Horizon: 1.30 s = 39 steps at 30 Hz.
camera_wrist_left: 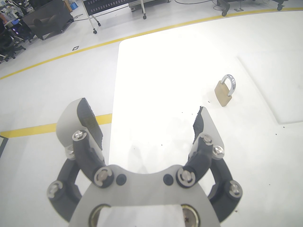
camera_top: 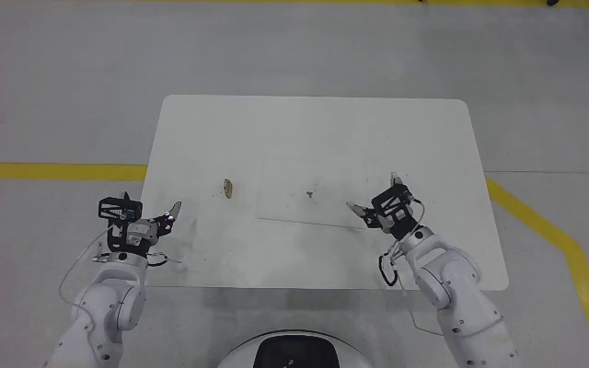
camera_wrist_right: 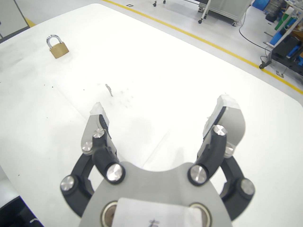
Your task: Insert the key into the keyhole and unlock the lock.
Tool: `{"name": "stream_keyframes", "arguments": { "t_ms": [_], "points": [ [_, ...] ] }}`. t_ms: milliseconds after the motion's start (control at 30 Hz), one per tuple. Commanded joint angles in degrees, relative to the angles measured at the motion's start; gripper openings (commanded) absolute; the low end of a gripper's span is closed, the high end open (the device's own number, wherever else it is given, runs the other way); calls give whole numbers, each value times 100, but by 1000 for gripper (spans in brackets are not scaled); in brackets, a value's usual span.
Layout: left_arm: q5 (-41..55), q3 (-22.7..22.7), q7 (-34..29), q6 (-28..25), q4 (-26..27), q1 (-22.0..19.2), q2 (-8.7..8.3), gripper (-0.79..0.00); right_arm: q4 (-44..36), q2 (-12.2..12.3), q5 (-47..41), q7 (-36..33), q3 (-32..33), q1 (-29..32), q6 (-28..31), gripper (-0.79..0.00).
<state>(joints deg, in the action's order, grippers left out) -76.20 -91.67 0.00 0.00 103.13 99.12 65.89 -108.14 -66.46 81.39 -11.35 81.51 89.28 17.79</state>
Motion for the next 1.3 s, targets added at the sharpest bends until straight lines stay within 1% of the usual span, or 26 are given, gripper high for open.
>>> {"name": "stream_keyframes", "arguments": {
  "t_ms": [0, 100, 233, 400, 567, 633, 667, 733, 833, 933, 1100, 1167, 1233, 1267],
  "points": [
    [0, 0, 0, 0, 0, 0, 0, 0, 0, -8, 138, -156, -182, -182, 115, 0],
    [0, 0, 0, 0, 0, 0, 0, 0, 62, -34, 347, -442, -539, -522, 281, 0],
    [0, 0, 0, 0, 0, 0, 0, 0, 339, -91, 237, -845, -963, -1060, 548, 0],
    [0, 0, 0, 0, 0, 0, 0, 0, 847, -189, 25, -1219, -1479, -1738, 757, 0],
    [0, 0, 0, 0, 0, 0, 0, 0, 1359, -275, -5, -1545, -1893, -2215, 866, -6],
    [0, 0, 0, 0, 0, 0, 0, 0, 1649, -317, 80, -1800, -2110, -2470, 964, -160],
    [0, 0, 0, 0, 0, 0, 0, 0, 1722, -333, 86, -1846, -2174, -2527, 952, -212],
    [0, 0, 0, 0, 0, 0, 0, 0, 1965, -386, 35, -1974, -2335, -2722, 918, -394],
    [0, 0, 0, 0, 0, 0, 0, 0, 2161, -438, -89, -2063, -2449, -2880, 844, -400],
    [0, 0, 0, 0, 0, 0, 0, 0, 2293, -465, -132, -2150, -2517, -2967, 841, -425],
    [0, 0, 0, 0, 0, 0, 0, 0, 2469, -496, -146, -2236, -2635, -3054, 935, -449],
    [0, 0, 0, 0, 0, 0, 0, 0, 2535, -514, -151, -2223, -2685, -3094, 916, -508],
    [0, 0, 0, 0, 0, 0, 0, 0, 2585, -526, -161, -2197, -2711, -3120, 919, -736],
    [0, 0, 0, 0, 0, 0, 0, 0, 2592, -526, -173, -2174, -2703, -3115, 925, -785]
  ]
}}
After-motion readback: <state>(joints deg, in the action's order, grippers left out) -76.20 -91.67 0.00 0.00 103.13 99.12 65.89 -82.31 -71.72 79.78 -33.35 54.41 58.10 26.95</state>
